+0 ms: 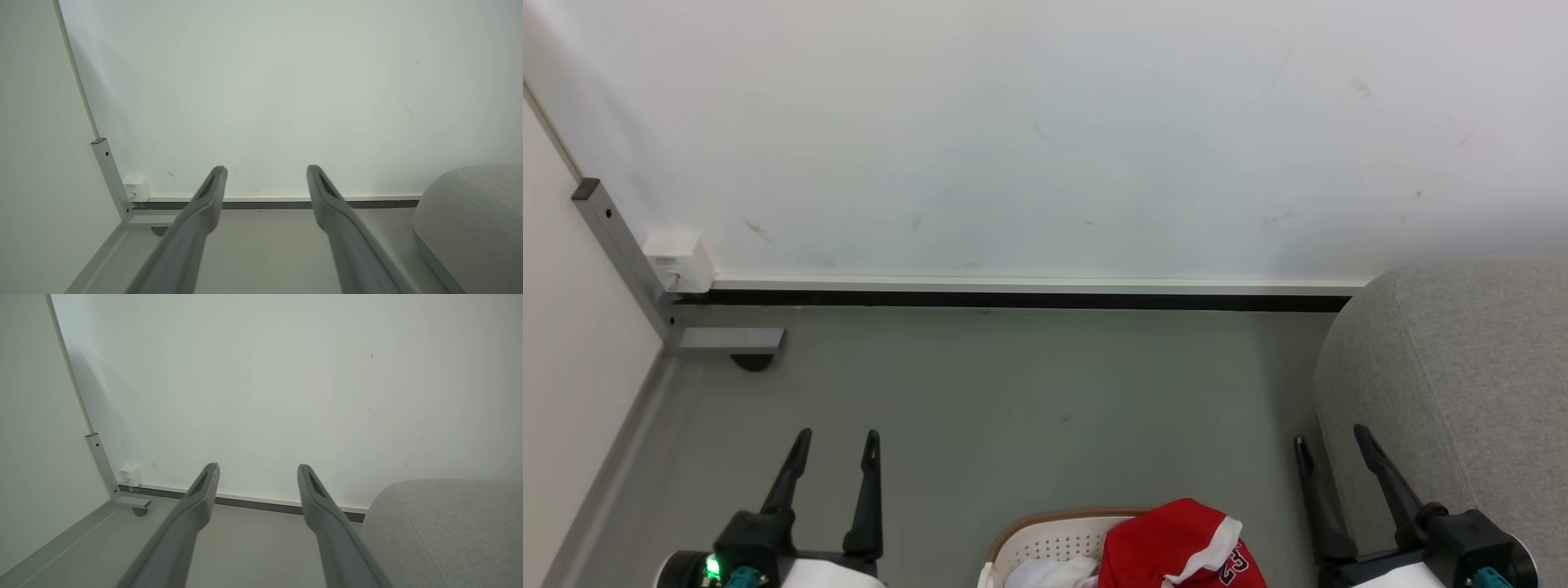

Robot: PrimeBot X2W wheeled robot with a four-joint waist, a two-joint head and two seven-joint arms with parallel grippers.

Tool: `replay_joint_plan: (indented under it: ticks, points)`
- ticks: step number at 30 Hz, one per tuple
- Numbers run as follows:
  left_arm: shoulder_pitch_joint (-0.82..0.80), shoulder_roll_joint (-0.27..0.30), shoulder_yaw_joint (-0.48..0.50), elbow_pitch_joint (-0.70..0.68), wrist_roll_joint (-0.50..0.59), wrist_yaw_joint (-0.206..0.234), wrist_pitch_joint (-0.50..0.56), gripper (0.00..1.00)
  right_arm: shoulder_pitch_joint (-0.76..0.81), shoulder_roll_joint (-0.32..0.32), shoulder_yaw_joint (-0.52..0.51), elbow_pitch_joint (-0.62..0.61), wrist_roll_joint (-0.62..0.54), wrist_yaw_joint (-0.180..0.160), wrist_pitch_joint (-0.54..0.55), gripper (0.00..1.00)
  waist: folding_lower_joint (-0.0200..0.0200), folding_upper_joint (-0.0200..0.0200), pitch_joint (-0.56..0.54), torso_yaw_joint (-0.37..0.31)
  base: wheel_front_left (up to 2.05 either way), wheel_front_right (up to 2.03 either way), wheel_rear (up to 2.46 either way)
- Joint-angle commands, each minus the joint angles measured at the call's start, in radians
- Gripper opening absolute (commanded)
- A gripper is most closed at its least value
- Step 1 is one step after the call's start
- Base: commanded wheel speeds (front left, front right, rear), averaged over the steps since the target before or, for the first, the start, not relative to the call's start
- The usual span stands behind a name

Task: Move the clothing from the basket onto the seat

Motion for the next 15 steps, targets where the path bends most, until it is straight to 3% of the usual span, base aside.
replay_joint_plan:
  ticks: [1,15]
  points:
    - [0.005,0.005,0.001,-0.007,0.026,0.005,-0.008,1.00,-0.010,0.001,0.002,-0.006,-0.020,-0.002,-0.008,1.00,0.0000,0.0000,0.001,-0.001,0.00,0.00,0.00]
    - [0.004,-0.002,0.007,-0.016,0.068,-0.007,-0.018,1.00,-0.012,0.003,0.001,-0.013,-0.055,-0.002,-0.019,1.00,0.0000,0.0000,0.006,-0.005,0.00,0.00,0.00]
